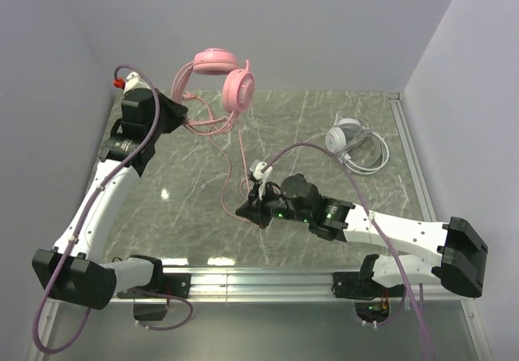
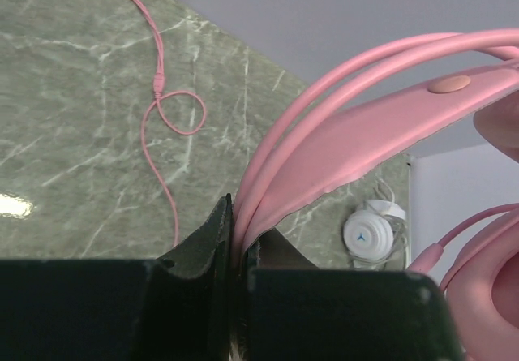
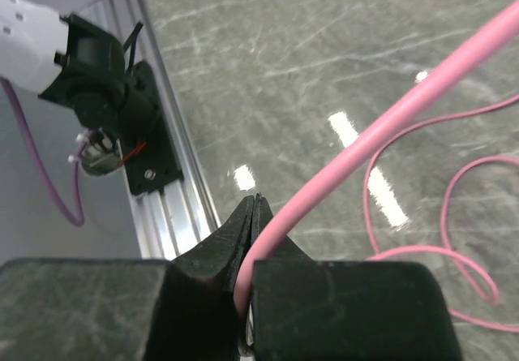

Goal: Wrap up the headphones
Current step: Wrap the headphone cable with the right arm

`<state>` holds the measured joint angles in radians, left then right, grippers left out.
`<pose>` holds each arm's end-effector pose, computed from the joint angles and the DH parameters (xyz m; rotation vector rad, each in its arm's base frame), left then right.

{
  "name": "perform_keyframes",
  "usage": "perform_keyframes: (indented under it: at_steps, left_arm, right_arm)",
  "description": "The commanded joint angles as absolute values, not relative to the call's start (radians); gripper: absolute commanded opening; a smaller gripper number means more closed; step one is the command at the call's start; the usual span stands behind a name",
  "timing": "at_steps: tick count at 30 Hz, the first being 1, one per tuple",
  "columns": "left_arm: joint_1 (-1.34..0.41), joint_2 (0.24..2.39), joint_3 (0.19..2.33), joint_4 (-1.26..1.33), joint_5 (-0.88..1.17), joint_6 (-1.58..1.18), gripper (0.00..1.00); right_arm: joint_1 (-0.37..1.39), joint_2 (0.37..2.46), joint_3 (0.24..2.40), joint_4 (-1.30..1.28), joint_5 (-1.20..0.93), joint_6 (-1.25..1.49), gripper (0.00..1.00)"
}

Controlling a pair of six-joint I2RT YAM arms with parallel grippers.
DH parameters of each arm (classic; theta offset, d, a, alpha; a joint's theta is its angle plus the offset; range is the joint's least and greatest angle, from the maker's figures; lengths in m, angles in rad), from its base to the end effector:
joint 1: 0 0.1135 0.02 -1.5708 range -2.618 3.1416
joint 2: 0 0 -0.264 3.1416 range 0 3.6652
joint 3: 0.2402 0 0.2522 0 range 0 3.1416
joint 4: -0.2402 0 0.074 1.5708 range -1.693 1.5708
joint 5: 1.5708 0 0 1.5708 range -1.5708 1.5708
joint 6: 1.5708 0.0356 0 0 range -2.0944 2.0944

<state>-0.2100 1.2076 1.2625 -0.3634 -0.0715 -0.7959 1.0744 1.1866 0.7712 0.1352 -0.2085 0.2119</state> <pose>0.2664 -0.0542 0.4004 -0.6043 1.8291 -0.6181 0.1240 0.2444 0.2842 -0.9711 1.7367 1.0616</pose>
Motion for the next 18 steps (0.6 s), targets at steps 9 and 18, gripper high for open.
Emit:
perform_keyframes:
  at_steps: [9, 18]
  left_arm:
    - [-0.187, 1.144, 1.186, -0.123, -0.116, -0.824, 0.01]
    - [-0.187, 1.111, 1.132, -0.075, -0.161, -0.837, 0.0]
  right_arm:
    - [1.135, 1.183, 0.701, 0.167, -0.15, 0.238, 0.0]
    - [1.141, 1.195, 0.71, 0.157, -0.123, 0.262, 0.0]
